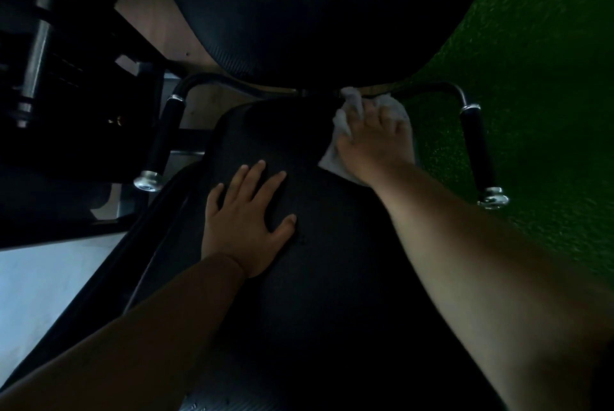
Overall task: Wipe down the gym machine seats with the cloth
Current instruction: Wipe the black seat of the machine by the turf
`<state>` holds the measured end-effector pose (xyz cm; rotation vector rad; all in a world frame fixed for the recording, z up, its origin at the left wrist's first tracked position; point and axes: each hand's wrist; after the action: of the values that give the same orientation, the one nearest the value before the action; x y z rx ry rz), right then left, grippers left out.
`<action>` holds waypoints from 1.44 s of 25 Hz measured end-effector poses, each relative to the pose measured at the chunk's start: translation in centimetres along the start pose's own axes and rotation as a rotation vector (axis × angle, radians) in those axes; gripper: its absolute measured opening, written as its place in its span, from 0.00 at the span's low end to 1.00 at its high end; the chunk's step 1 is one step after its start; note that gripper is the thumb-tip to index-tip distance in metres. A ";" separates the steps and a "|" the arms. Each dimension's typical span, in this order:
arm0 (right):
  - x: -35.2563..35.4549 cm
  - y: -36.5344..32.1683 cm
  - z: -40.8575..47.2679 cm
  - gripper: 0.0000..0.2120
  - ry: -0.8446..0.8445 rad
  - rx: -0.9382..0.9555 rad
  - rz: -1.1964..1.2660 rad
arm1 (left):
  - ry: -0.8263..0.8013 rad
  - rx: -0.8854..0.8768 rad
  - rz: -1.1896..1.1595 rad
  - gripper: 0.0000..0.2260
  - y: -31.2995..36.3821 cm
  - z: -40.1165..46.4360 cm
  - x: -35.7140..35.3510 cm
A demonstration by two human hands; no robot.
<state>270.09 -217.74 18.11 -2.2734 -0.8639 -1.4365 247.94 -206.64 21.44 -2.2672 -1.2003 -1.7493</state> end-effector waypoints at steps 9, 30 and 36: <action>-2.7 5.1 -8.8 0.32 0.013 0.297 -0.068 | -0.006 0.010 0.010 0.33 0.0 0.1 -0.1; -3.7 -13.7 -33.4 0.31 0.029 0.176 -0.149 | -0.010 -0.218 -0.164 0.25 -12.6 -15.0 4.3; -5.1 -12.8 -33.7 0.32 0.084 -0.278 -0.100 | 0.115 -0.192 -0.309 0.27 -14.7 -18.6 2.2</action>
<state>236.64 -228.26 27.91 -2.3724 -0.8062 -1.7819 224.48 -203.76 24.09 -2.1304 -1.4842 -2.1554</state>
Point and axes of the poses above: each hand's wrist, its own z-axis towards the middle knuckle, its own x-axis out of the back of the hand, y = z × x, and after that the axes turned 15 degrees about -z, right-handed
